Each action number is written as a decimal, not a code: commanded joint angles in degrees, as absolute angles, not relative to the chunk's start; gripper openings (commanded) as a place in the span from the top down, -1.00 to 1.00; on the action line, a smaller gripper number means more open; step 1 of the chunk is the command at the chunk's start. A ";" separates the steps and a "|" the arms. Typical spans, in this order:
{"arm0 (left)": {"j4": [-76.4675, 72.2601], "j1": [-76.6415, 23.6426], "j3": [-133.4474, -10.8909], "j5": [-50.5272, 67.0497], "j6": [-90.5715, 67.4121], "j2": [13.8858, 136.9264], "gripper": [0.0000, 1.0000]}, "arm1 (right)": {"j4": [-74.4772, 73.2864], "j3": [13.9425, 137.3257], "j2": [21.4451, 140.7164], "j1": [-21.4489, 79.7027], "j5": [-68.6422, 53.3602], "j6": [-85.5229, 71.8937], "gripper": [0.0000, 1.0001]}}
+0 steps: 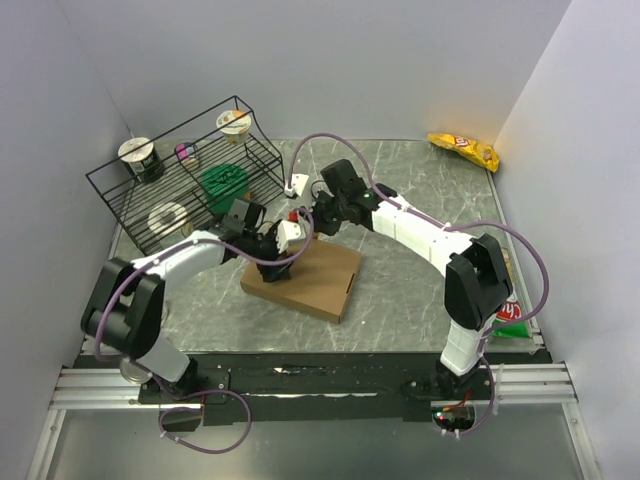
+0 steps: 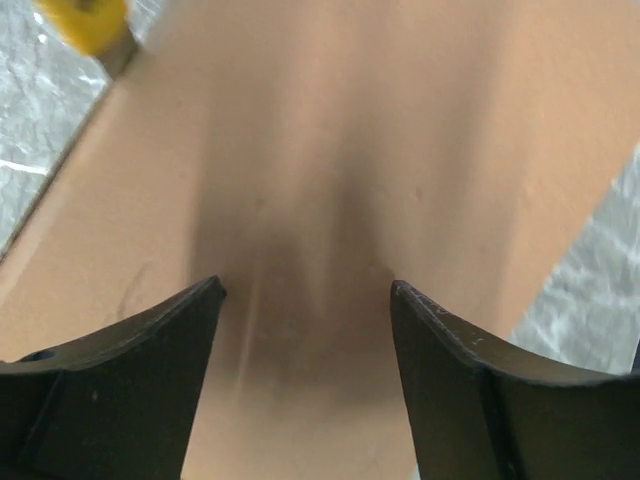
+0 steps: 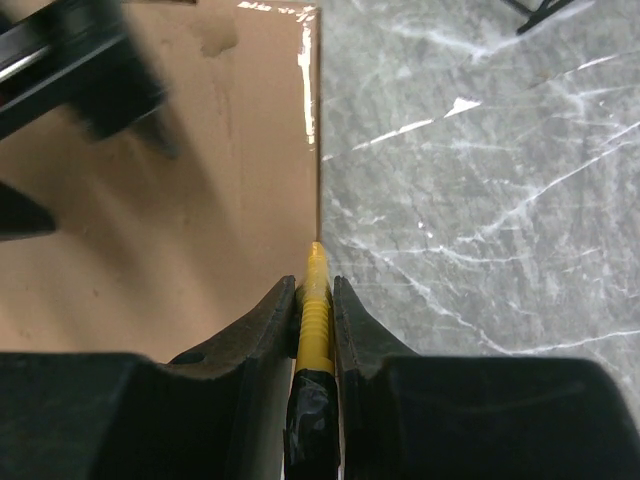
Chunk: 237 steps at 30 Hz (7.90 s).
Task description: Unpack the express box
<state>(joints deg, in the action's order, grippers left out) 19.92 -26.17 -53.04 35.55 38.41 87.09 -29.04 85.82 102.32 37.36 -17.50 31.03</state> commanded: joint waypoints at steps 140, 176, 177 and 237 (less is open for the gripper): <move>37.27 -22.86 -54.76 7.74 32.38 75.66 -0.67 | -29.26 76.72 88.15 17.40 -18.54 8.01 1.00; 38.41 -14.33 -105.12 37.69 4.04 126.91 -0.62 | -40.43 74.18 78.31 13.36 -19.95 11.87 1.00; 38.41 -14.41 -105.03 38.31 4.22 127.18 -0.48 | -40.26 74.09 78.48 13.36 -19.86 11.78 1.00; 33.60 -15.03 -63.03 27.47 -29.96 84.90 -0.62 | -43.24 83.14 84.37 12.83 -18.37 13.01 1.00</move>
<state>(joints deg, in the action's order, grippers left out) 36.25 -14.15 -66.19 19.92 -14.59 86.32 -42.35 80.03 83.74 13.23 -17.69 13.08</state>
